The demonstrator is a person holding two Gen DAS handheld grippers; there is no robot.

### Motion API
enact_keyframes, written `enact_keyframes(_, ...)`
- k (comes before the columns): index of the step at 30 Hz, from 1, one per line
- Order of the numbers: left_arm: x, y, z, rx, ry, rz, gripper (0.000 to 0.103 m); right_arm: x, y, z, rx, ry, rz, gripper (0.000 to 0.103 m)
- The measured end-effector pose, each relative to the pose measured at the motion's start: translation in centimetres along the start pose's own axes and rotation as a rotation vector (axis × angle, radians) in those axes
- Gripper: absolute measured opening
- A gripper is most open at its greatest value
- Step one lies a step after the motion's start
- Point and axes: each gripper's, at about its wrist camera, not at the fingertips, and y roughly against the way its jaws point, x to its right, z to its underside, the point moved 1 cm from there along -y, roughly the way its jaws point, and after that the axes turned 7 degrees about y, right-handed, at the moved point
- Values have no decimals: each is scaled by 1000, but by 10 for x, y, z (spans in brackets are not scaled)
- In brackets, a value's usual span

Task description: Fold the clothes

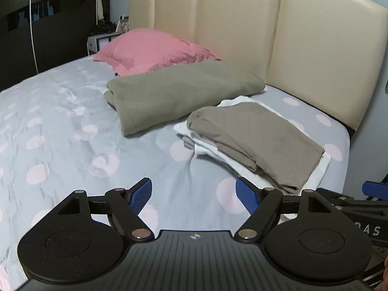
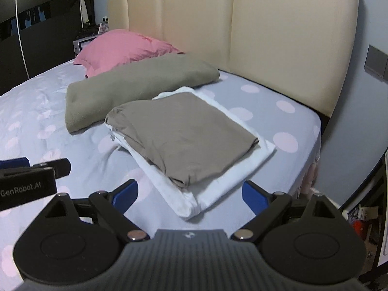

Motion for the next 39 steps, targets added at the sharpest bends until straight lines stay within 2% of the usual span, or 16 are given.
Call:
enact_keyframes(17, 5, 4, 0, -24, -2, 13, 76, 2, 8, -1, 39, -24, 3, 94)
enact_keyframes(39, 13, 5, 3, -30, -24, 25, 76, 3, 8, 1, 31, -22, -15, 94)
